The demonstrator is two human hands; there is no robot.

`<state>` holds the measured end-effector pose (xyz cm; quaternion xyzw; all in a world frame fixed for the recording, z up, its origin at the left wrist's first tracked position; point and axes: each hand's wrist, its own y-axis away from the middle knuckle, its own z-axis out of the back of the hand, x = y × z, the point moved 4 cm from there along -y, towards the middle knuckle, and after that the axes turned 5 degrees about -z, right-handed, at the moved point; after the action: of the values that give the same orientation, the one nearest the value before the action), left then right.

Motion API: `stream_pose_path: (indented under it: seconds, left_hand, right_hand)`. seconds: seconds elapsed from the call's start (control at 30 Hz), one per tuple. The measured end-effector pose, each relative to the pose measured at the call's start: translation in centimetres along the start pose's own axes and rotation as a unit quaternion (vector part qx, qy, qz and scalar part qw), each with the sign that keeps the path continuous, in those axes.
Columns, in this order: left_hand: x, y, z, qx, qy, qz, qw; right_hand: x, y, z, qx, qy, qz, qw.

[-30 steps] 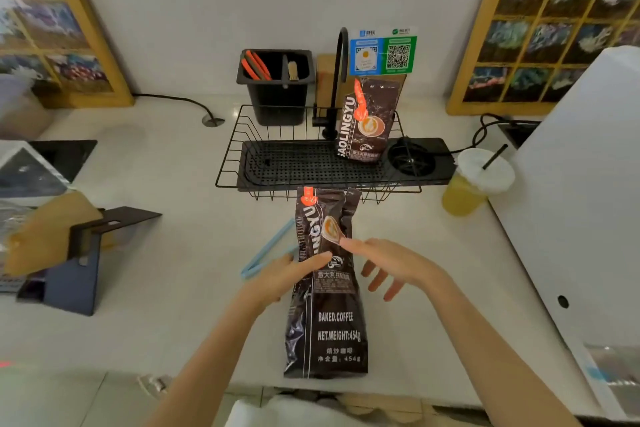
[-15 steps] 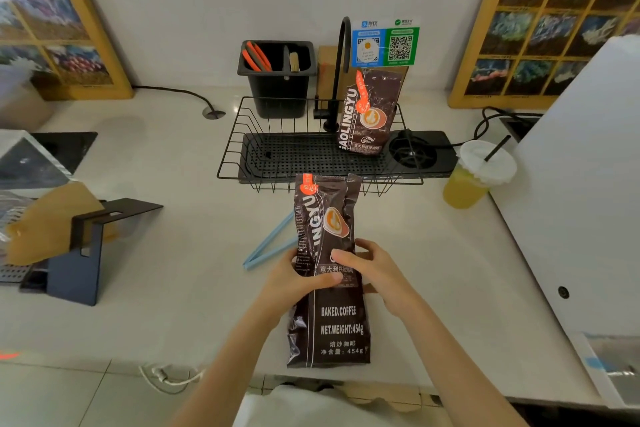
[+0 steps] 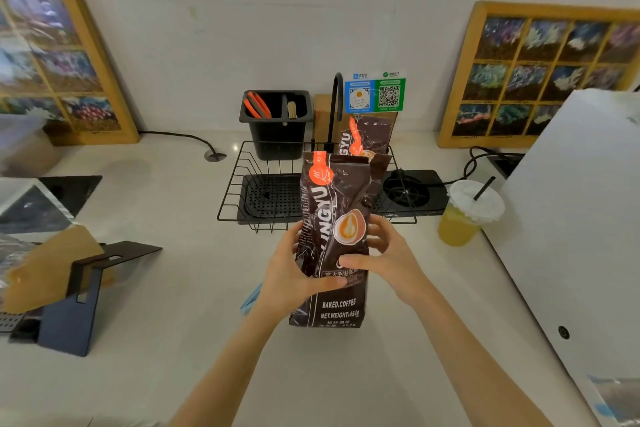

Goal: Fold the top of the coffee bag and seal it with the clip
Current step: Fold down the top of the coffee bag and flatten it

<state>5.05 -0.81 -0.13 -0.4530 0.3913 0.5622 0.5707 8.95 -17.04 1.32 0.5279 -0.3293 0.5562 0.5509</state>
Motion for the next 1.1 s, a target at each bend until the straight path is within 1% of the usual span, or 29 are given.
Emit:
stream_pose_path:
  seconds: [0.13,0.27,0.3,0.33,0.37,0.43,0.47,0.5,0.53,0.6,0.63,0.7,0.73,0.8,0.87,0.9,0.97,1.03,1.1]
  left_hand:
    - [0.6,-0.4,-0.3,-0.012,-0.014,-0.016,1.0]
    - [0.7,-0.6,-0.7,-0.02,-0.025,-0.026,0.999]
    - [0.6,-0.7,-0.8,-0.017,-0.033,-0.028,0.999]
    - [0.6,-0.8,-1.0,-0.012,-0.042,-0.028,0.999]
    - [0.6,-0.9,-1.2,-0.008,-0.051,-0.028,0.998]
    - [0.6,-1.1,-1.6,-0.005,-0.071,-0.025,0.997]
    - [0.5,-1.3,-1.8,-0.005,-0.082,-0.025,0.996]
    - [0.3,-1.4,-2.1,-0.002,-0.094,-0.027,0.995]
    - [0.1,-1.5,-2.3,0.003,-0.105,-0.029,0.994]
    - [-0.2,-1.7,-2.9,0.016,-0.128,-0.037,0.991]
    - [-0.4,-1.7,-3.2,0.022,-0.141,-0.041,0.989]
    - [-0.5,-1.7,-3.6,0.024,-0.159,-0.043,0.986]
    - [-0.4,-1.7,-3.6,0.025,-0.16,-0.041,0.986]
    - [-0.2,-1.6,-3.6,0.029,-0.137,-0.04,0.989]
    - [0.4,-1.7,-3.4,0.01,-0.052,-0.02,0.998]
    - [0.7,-1.8,-3.4,-0.008,-0.001,0.003,1.0]
    - [1.3,-2.3,-3.4,-0.025,0.052,0.051,0.997]
    - [1.5,-3.0,-3.5,-0.012,0.048,0.067,0.997]
    - [1.4,-3.4,-3.8,-0.01,0.023,0.054,0.998]
  right_hand:
    - [-0.3,-0.6,0.2,0.021,0.0,-0.002,1.0]
    - [-0.4,-1.2,0.7,0.057,0.045,-0.033,0.997]
    - [0.2,-1.3,1.1,0.058,0.059,-0.026,0.996]
    - [1.1,-1.2,1.7,0.041,0.059,-0.008,0.997]
    - [2.5,-1.0,2.4,0.004,0.044,0.021,0.999]
    - [6.2,-0.3,3.9,-0.093,0.015,0.111,0.989]
    - [8.1,0.2,4.3,-0.127,0.037,0.158,0.978]
    - [9.7,0.3,4.3,-0.145,0.095,0.2,0.964]
    - [10.9,0.0,3.9,-0.142,0.181,0.236,0.944]
    - [12.1,-1.2,2.3,-0.096,0.368,0.265,0.886]
    - [12.3,-2.0,1.5,-0.067,0.439,0.256,0.858]
    - [12.1,-3.6,0.7,-0.033,0.523,0.217,0.824]
    - [12.2,-4.1,0.6,-0.029,0.542,0.204,0.815]
    - [12.5,-4.8,0.6,-0.026,0.557,0.185,0.809]
    - [12.9,-5.1,0.8,-0.021,0.565,0.172,0.807]
    - [13.0,-5.0,0.9,-0.014,0.564,0.165,0.809]
    - [13.3,-5.0,1.0,0.01,0.559,0.157,0.814]
    - [13.6,-4.8,1.1,0.04,0.56,0.147,0.814]
    - [14.2,-4.8,1.3,0.068,0.58,0.13,0.801]
